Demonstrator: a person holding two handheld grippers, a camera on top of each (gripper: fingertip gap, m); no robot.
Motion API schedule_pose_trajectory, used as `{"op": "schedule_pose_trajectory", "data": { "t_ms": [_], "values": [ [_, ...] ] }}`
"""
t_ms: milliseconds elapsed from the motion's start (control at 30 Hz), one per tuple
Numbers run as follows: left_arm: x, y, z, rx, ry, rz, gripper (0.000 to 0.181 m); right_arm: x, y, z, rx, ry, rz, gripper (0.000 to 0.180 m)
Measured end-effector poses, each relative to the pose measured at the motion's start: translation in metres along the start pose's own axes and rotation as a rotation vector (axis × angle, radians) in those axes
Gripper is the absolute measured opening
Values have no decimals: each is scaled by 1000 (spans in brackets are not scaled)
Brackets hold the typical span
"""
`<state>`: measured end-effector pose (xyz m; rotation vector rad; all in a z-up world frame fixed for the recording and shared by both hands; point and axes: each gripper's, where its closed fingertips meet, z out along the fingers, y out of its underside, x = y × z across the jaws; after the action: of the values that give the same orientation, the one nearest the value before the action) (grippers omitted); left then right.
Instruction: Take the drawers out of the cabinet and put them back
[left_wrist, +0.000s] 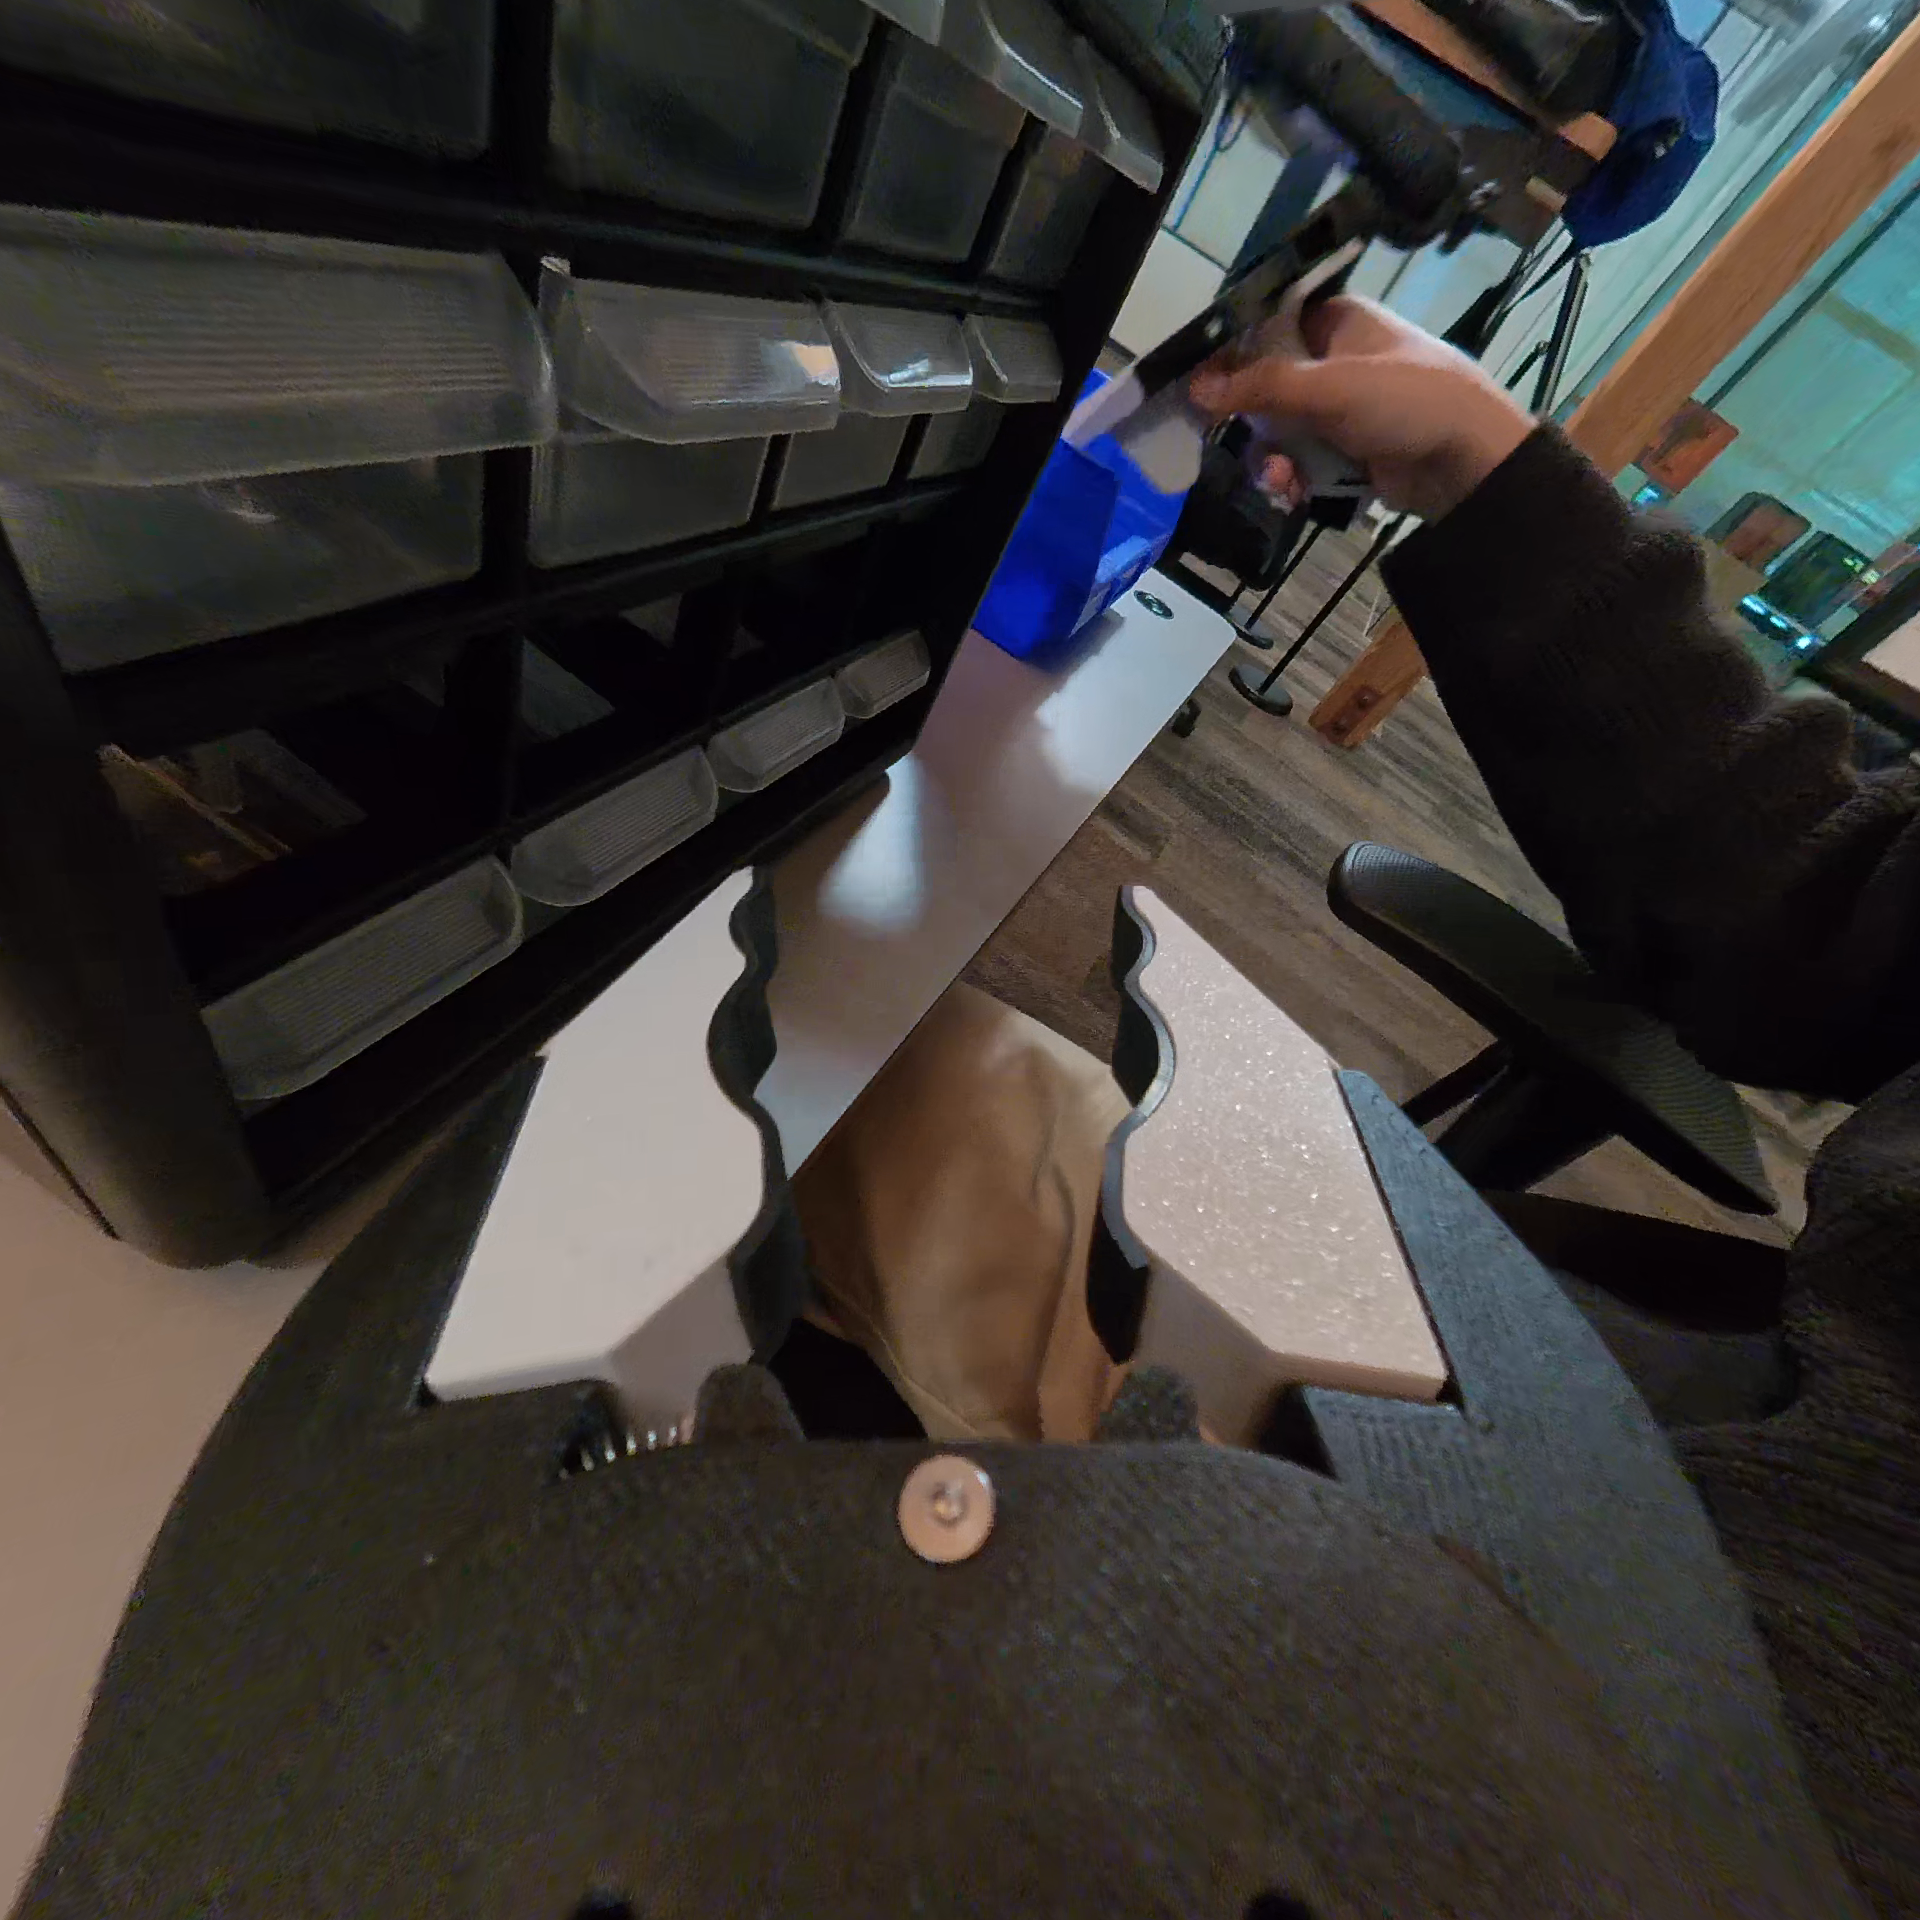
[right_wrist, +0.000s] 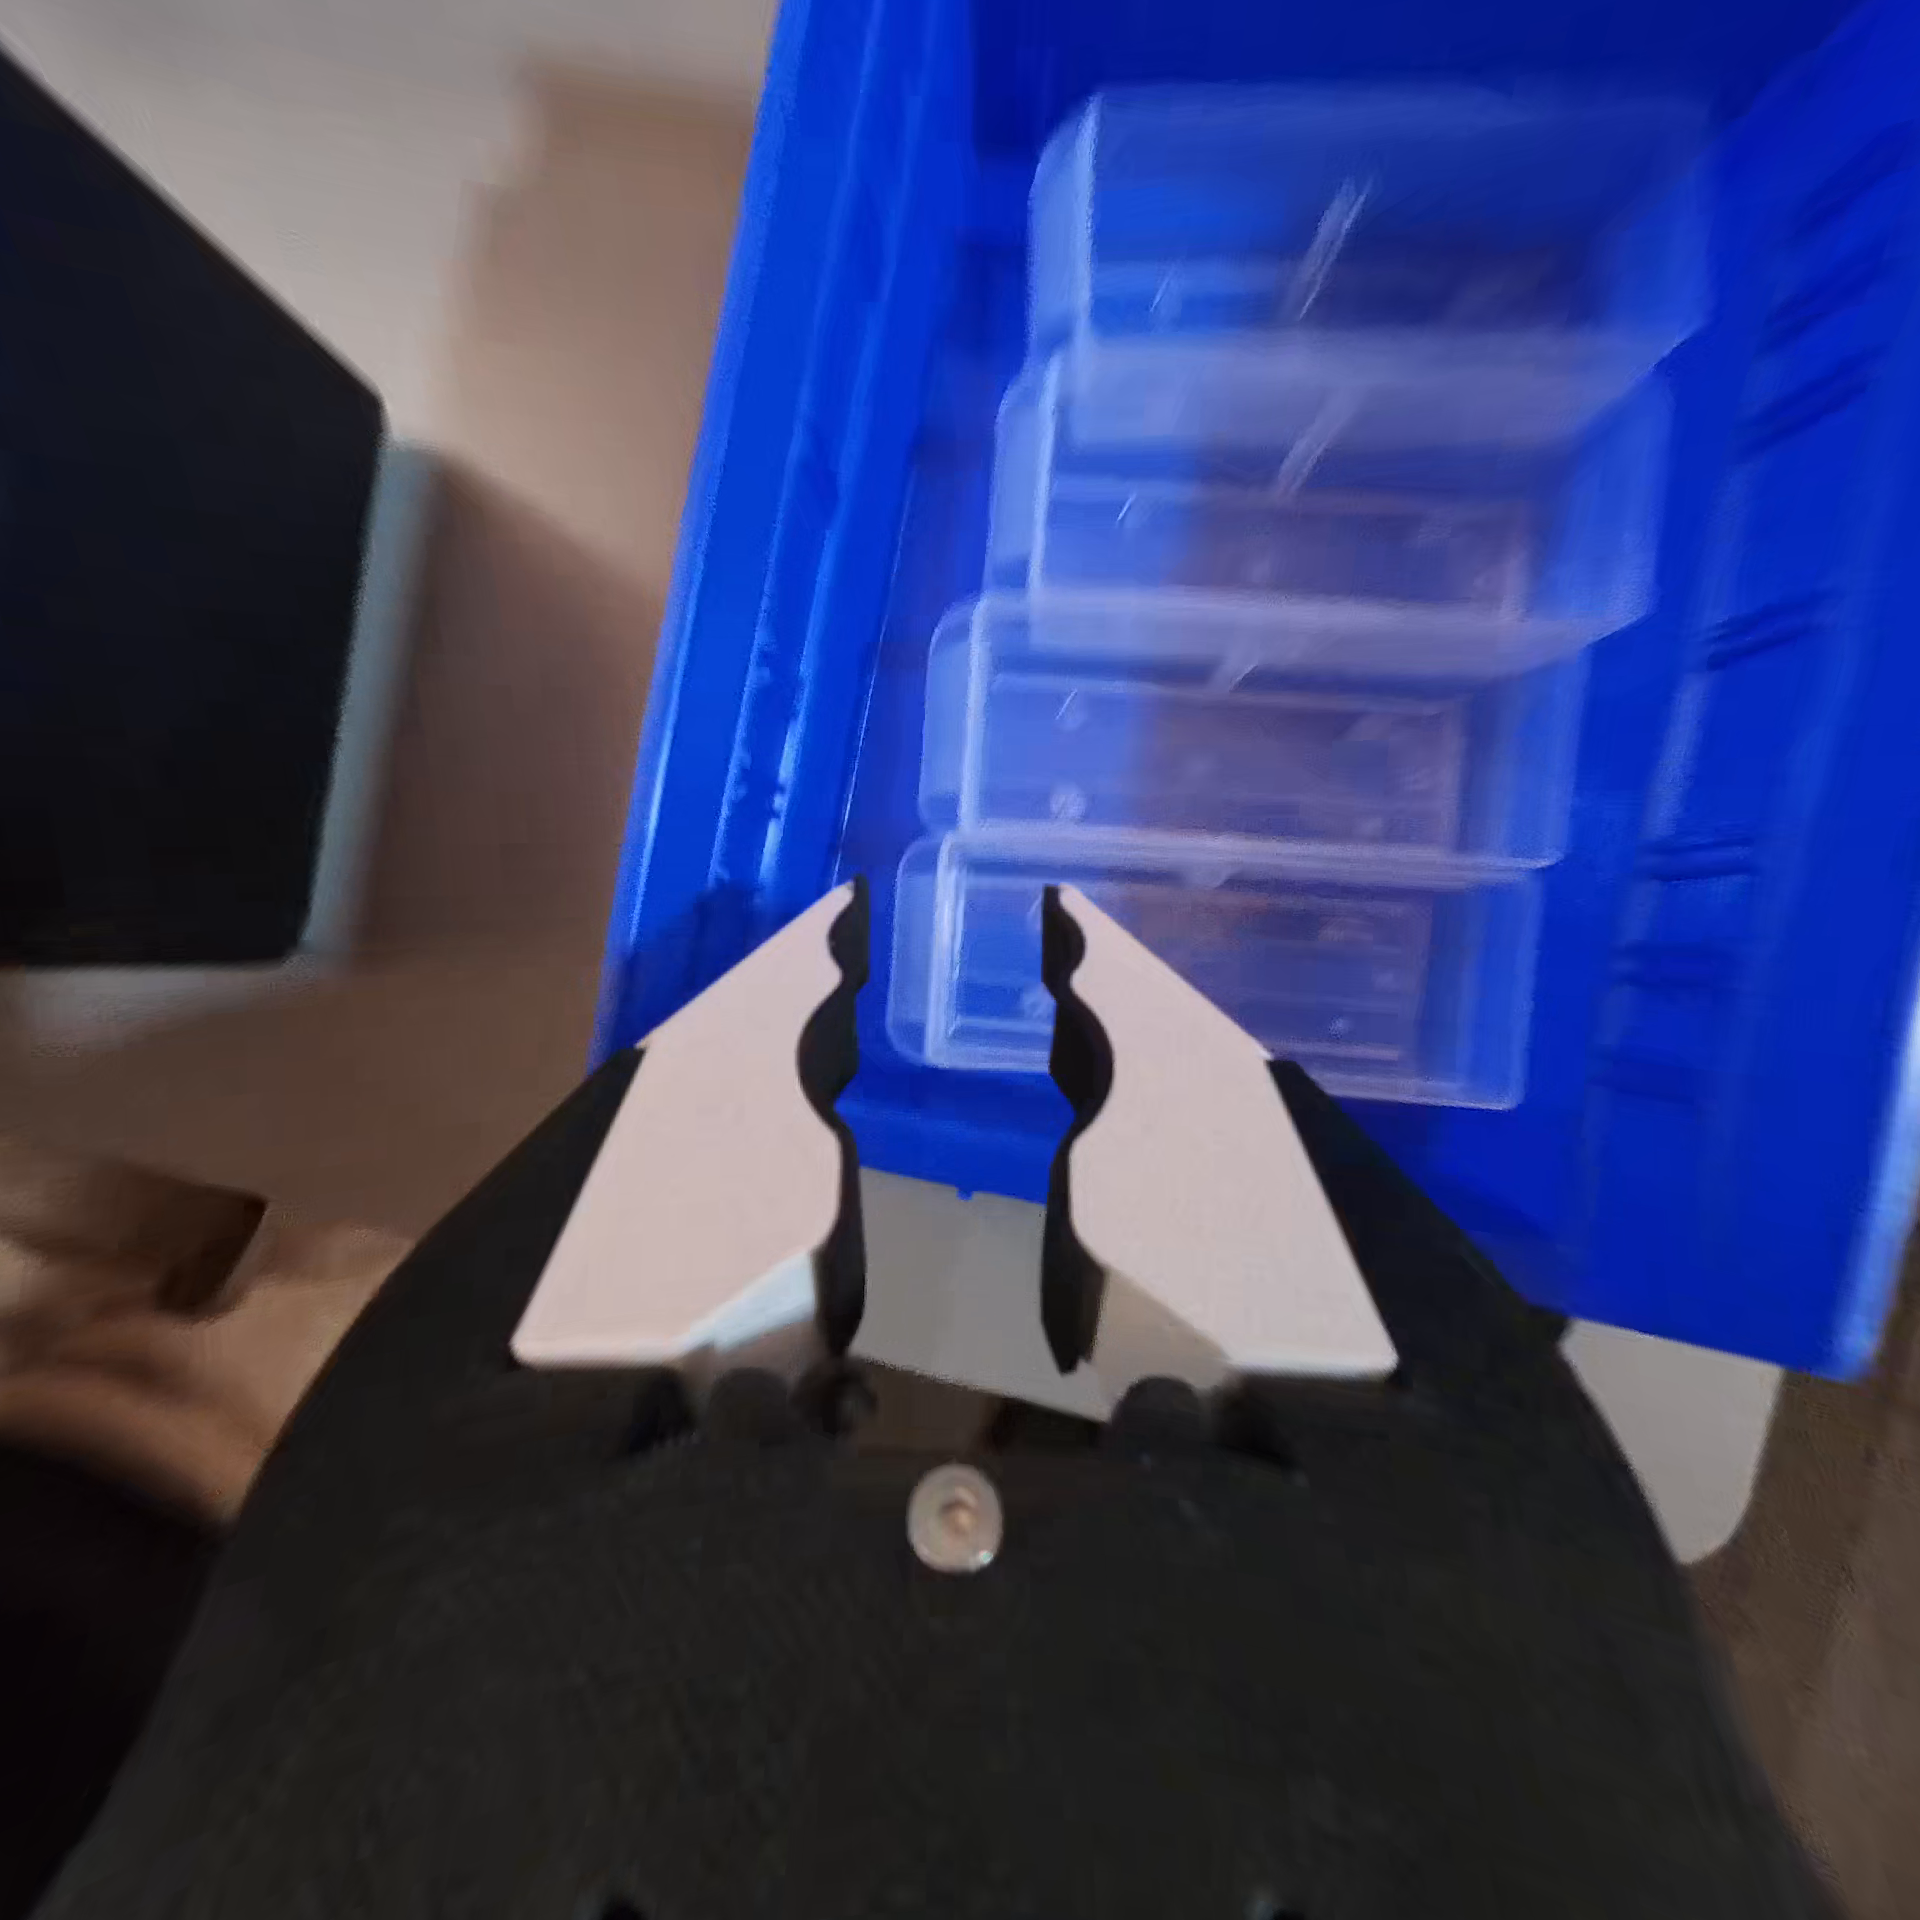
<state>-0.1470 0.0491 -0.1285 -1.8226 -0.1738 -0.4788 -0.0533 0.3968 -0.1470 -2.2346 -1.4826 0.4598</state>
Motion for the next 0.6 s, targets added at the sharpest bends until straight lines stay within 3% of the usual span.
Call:
{"op": "schedule_pose_trajectory", "data": {
  "t_ms": [100, 167, 233, 300, 400, 600],
  "values": [
    [-2, 5, 4, -9, -8, 12, 62, 31, -35, -42, 335, 117, 21, 44],
    [-3, 10, 8, -26, -13, 10, 61, 75, -43, -70, 535, 301, 46, 57],
    [-3, 13, 10, -39, -10, 13, 61, 123, -29, -88, 601, 522, 66, 61],
    [-3, 16, 12, -50, -16, 29, 61, 158, -3, -87, 565, 620, 117, 69],
    [-5, 17, 14, -53, -19, 39, 60, 168, 22, -58, 550, 452, 261, 82],
    [-9, 21, 17, -60, -24, 41, 60, 172, 36, -23, 598, 229, 405, 72]
  ]
}}
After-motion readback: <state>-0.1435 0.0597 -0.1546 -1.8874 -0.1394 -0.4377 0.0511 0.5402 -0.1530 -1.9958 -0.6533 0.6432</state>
